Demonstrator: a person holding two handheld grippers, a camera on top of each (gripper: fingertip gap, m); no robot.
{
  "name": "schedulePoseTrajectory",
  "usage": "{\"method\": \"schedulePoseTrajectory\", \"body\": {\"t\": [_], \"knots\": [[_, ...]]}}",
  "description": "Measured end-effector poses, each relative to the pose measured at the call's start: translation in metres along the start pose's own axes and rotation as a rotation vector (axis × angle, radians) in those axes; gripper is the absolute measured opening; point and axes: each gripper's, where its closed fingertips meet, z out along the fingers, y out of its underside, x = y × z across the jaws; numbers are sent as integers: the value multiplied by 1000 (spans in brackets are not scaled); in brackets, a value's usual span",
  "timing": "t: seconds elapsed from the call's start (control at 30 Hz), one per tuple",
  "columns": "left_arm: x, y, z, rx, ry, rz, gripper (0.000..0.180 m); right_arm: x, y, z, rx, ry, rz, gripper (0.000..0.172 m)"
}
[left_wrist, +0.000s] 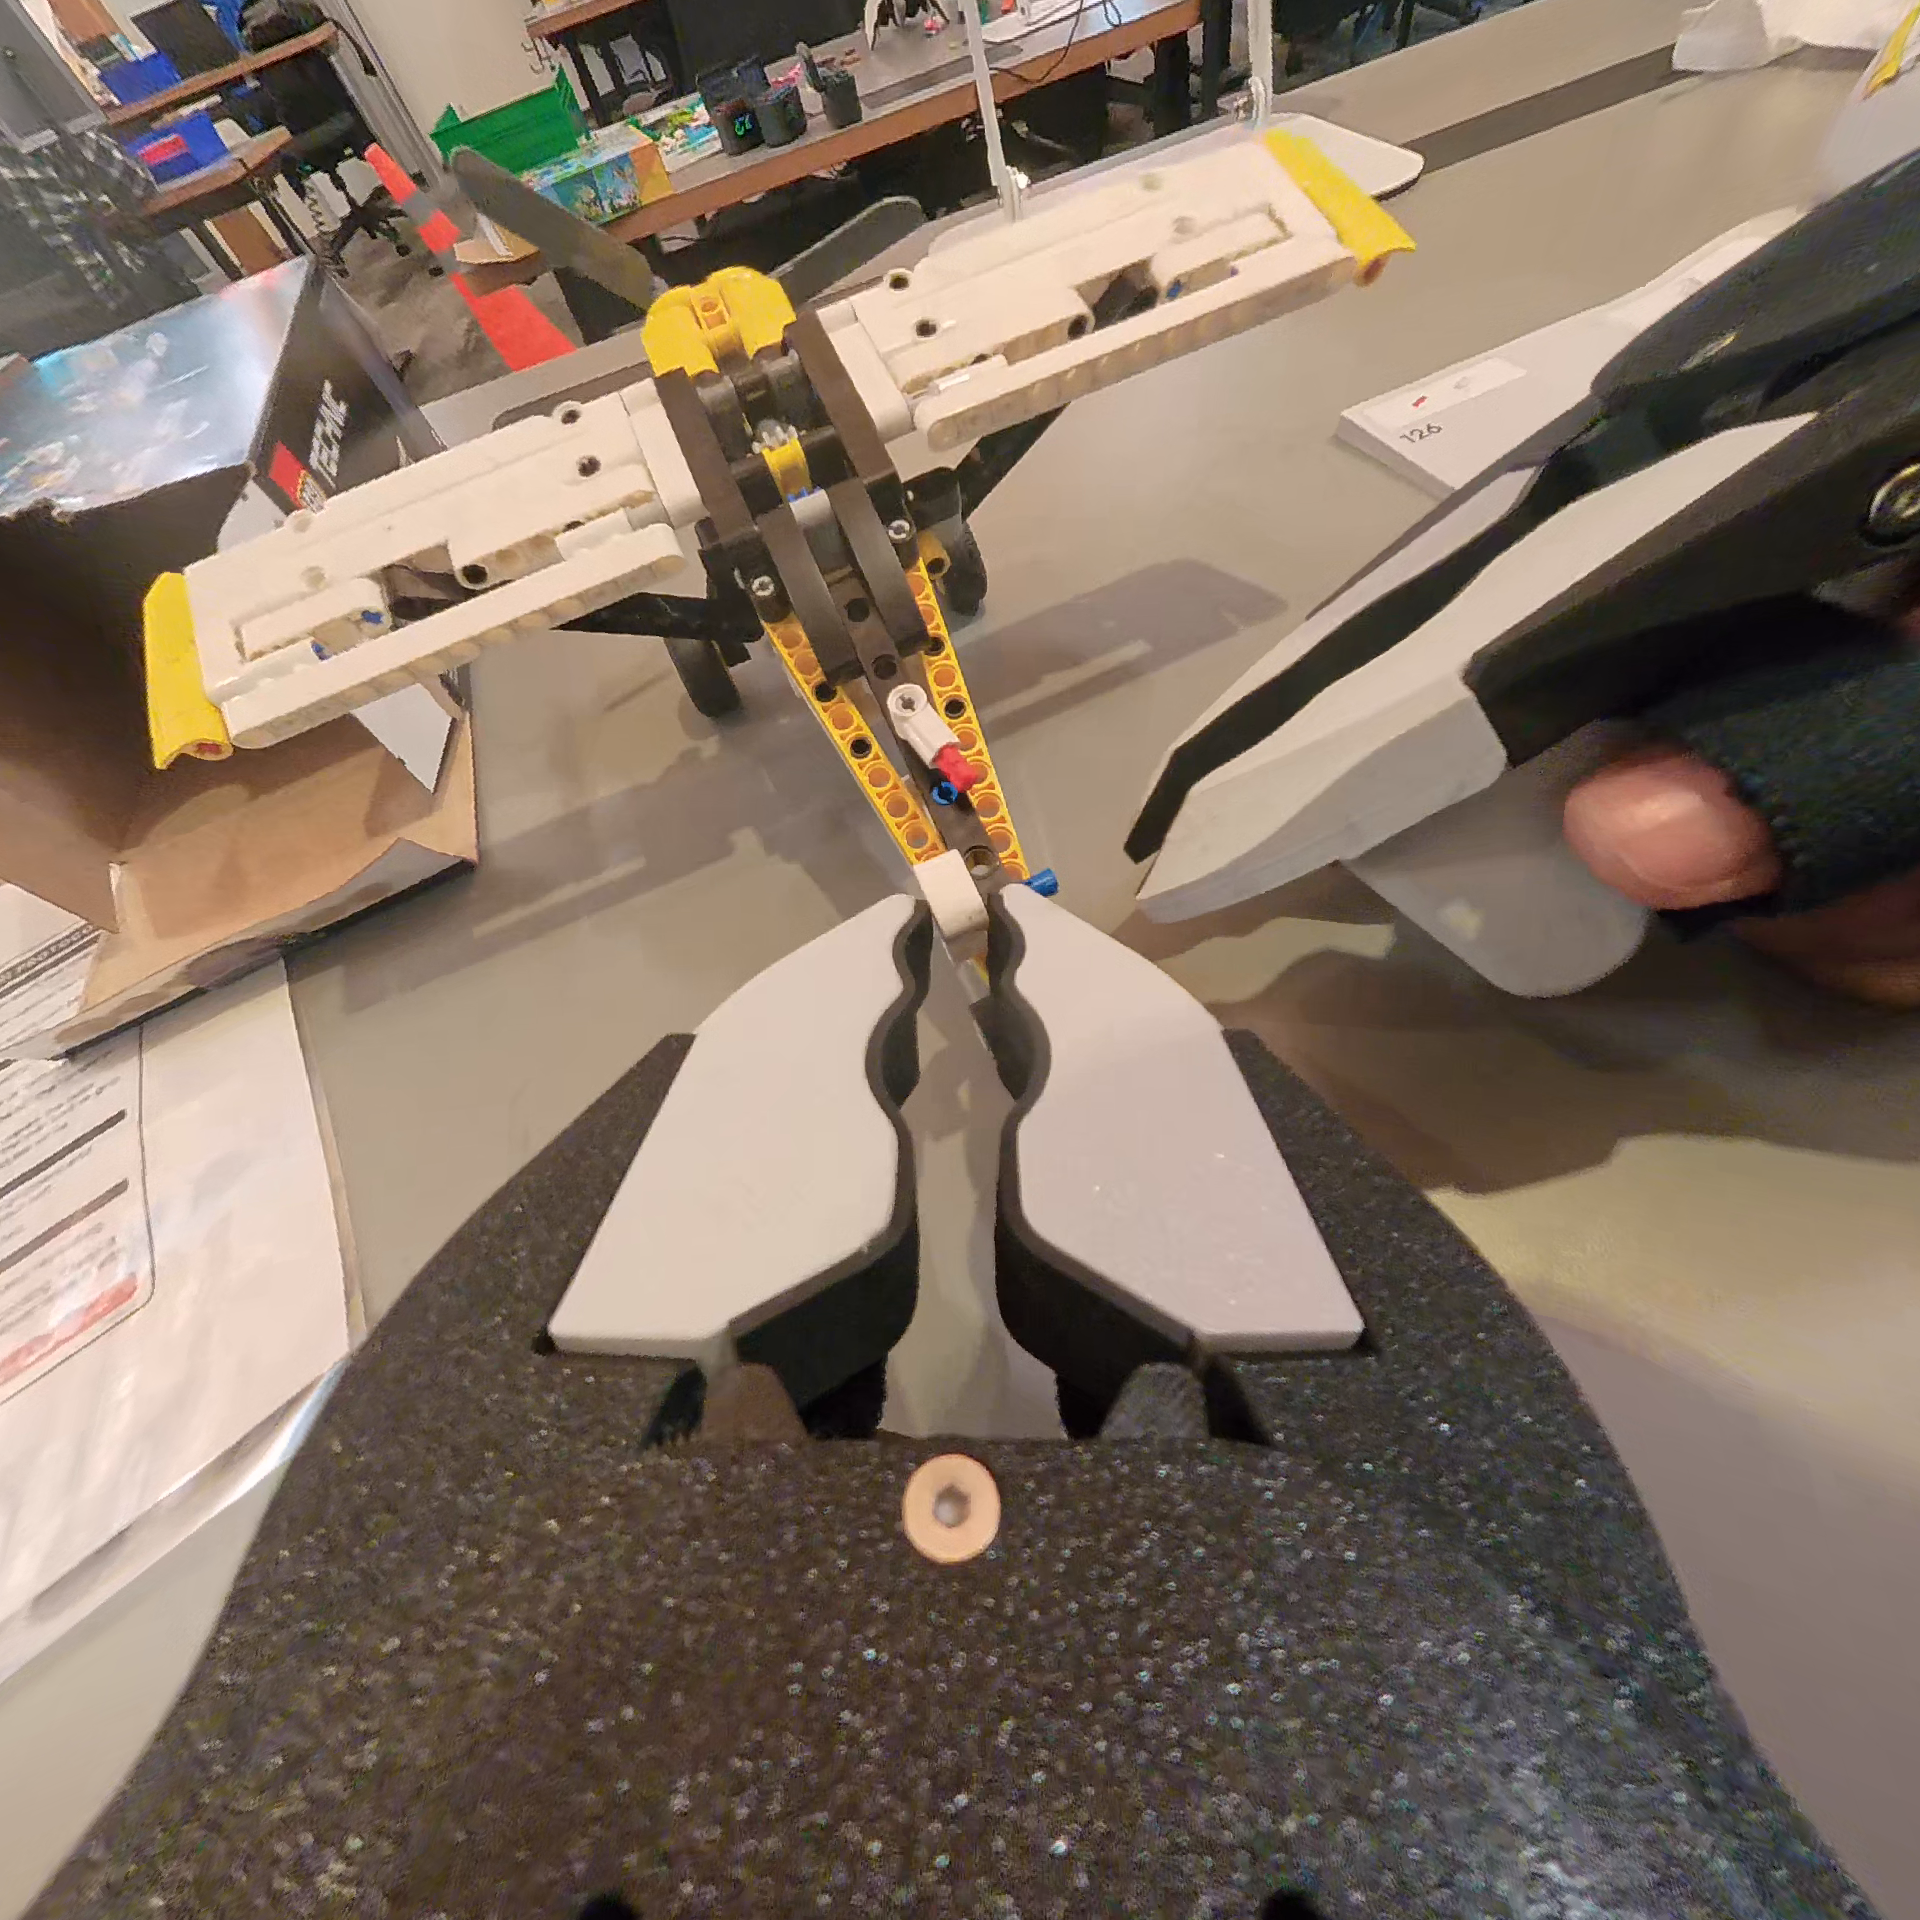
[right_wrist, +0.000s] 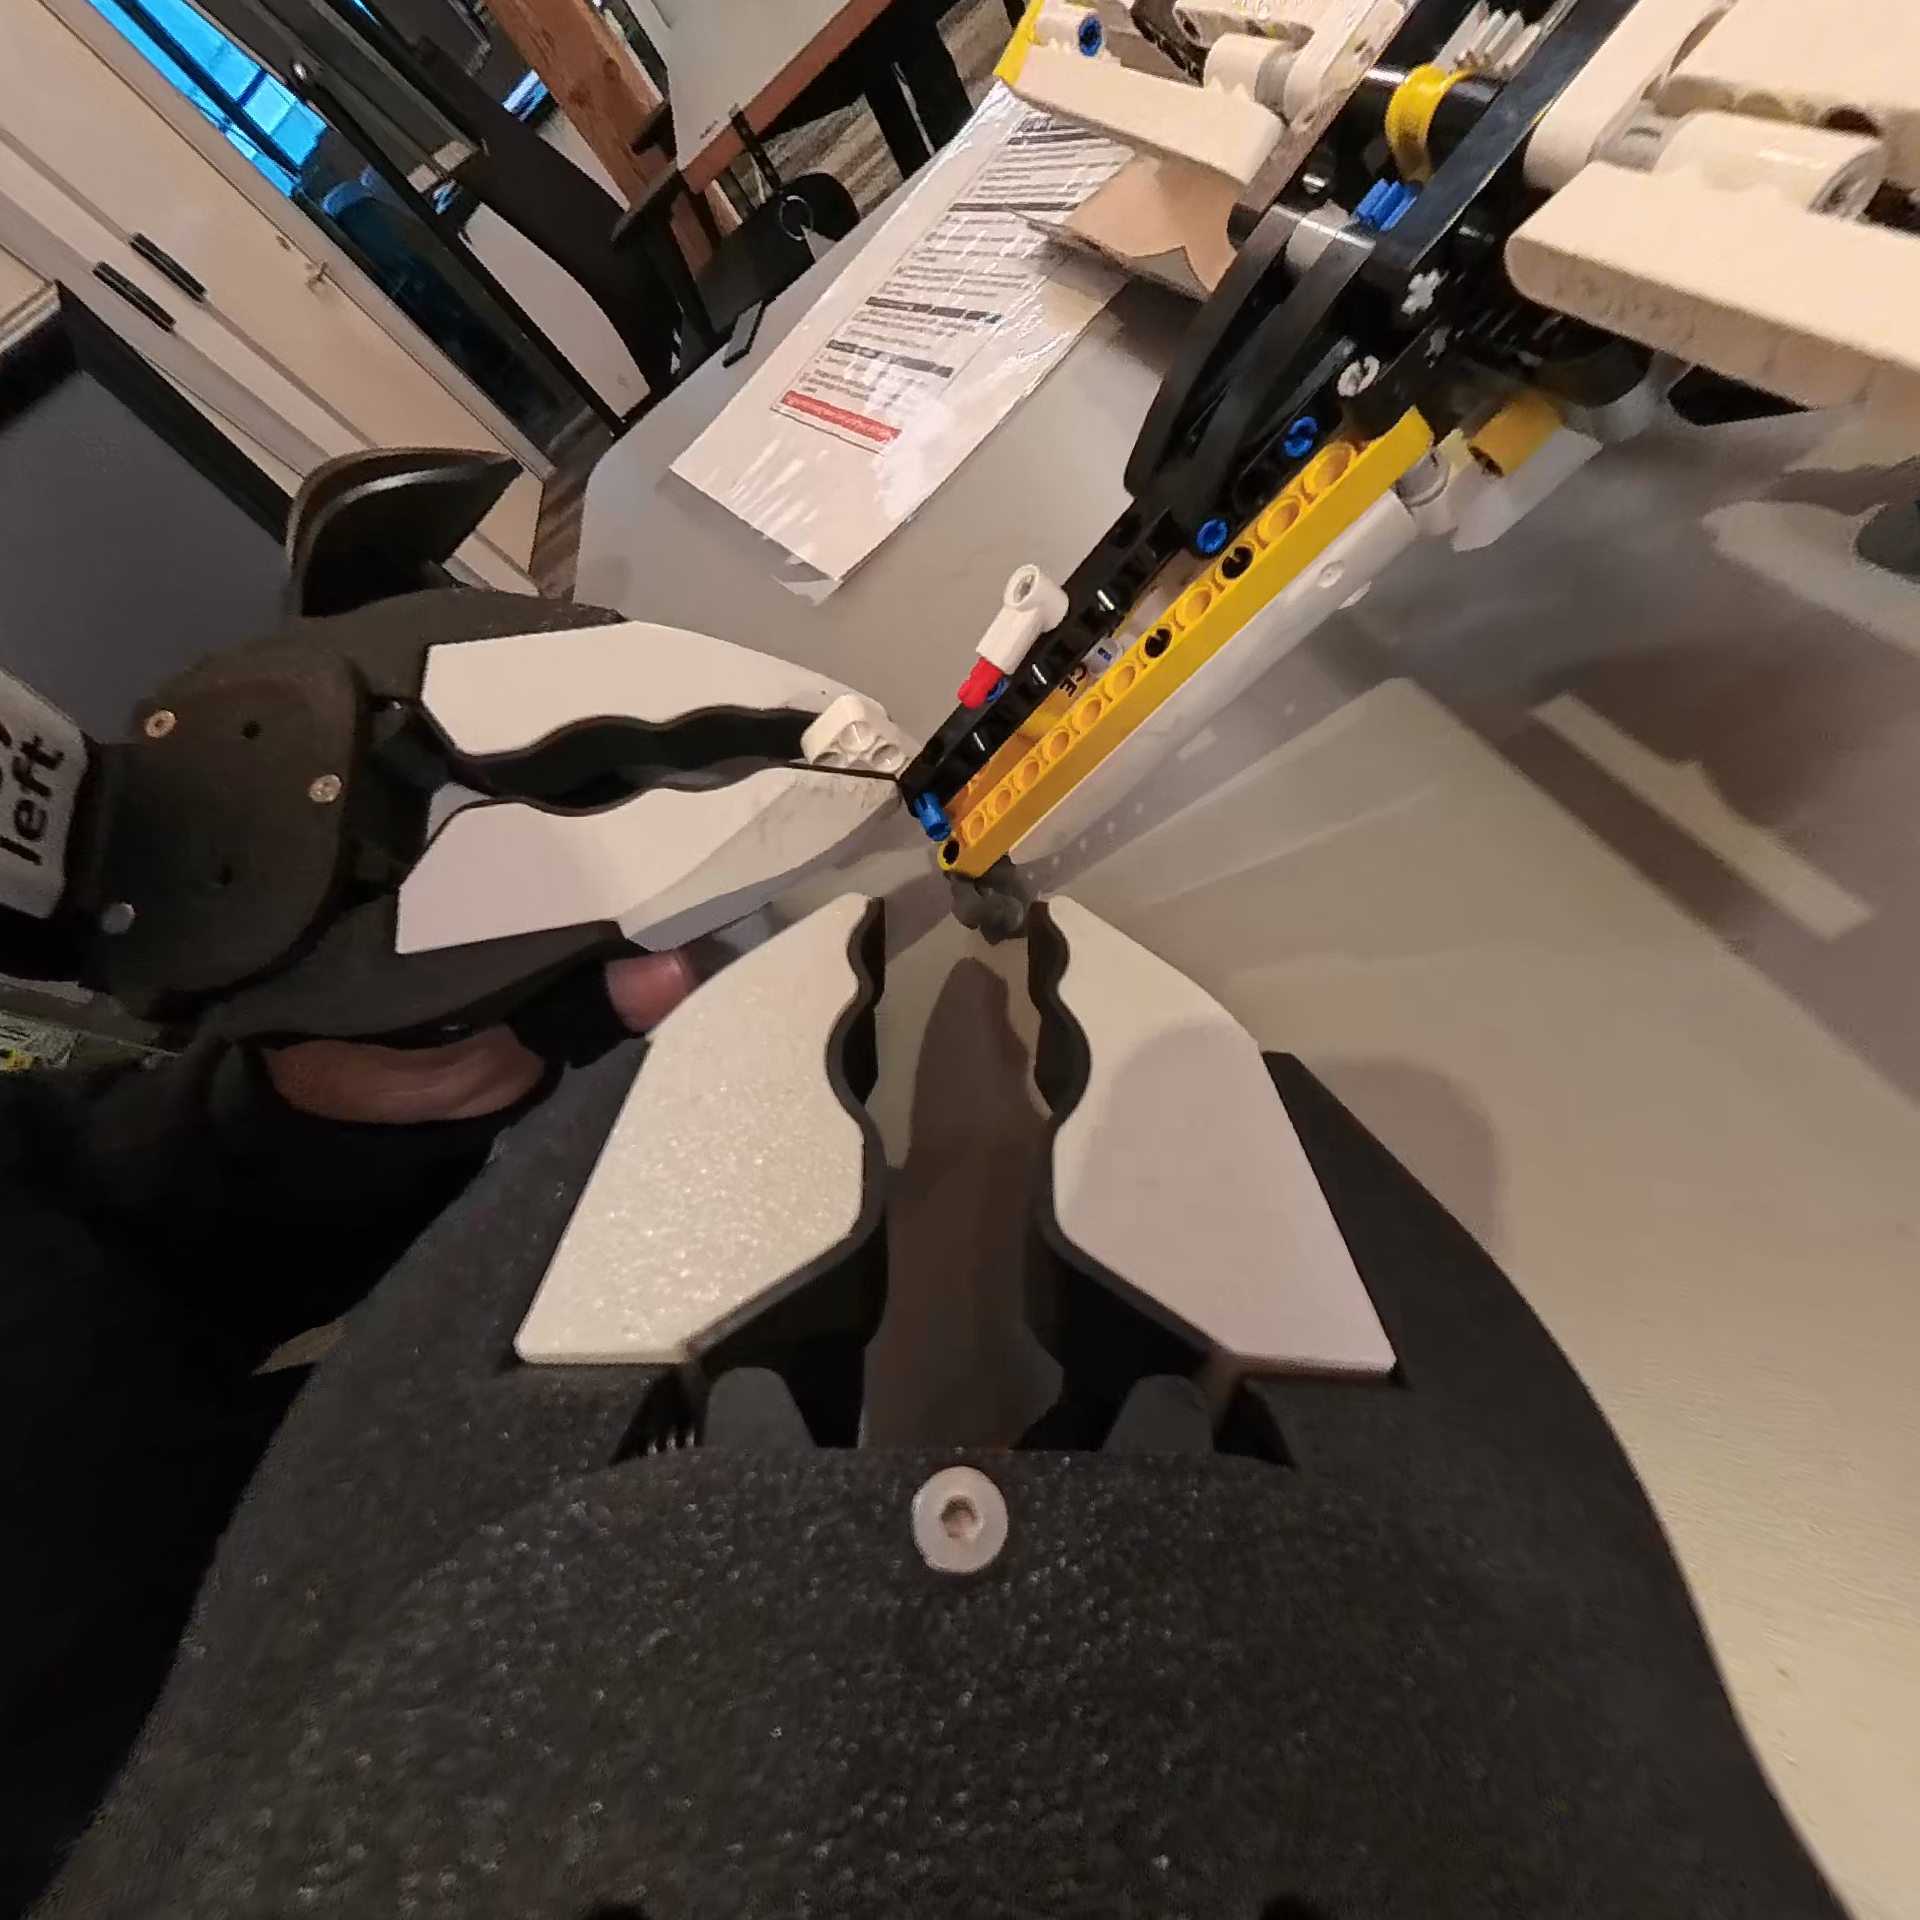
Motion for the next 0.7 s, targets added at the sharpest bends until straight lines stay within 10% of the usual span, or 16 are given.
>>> {"method": "schedulePoseTrajectory", "body": {"t": [0.43, 0.7], "knots": [[2, 4, -9, 6, 27, 28, 11, -14, -11, 12, 48, -47, -27, 19], [6, 7, -11, 18, 108, 132, 11, -24, -31, -1, 28, -22, -875, 18]]}}
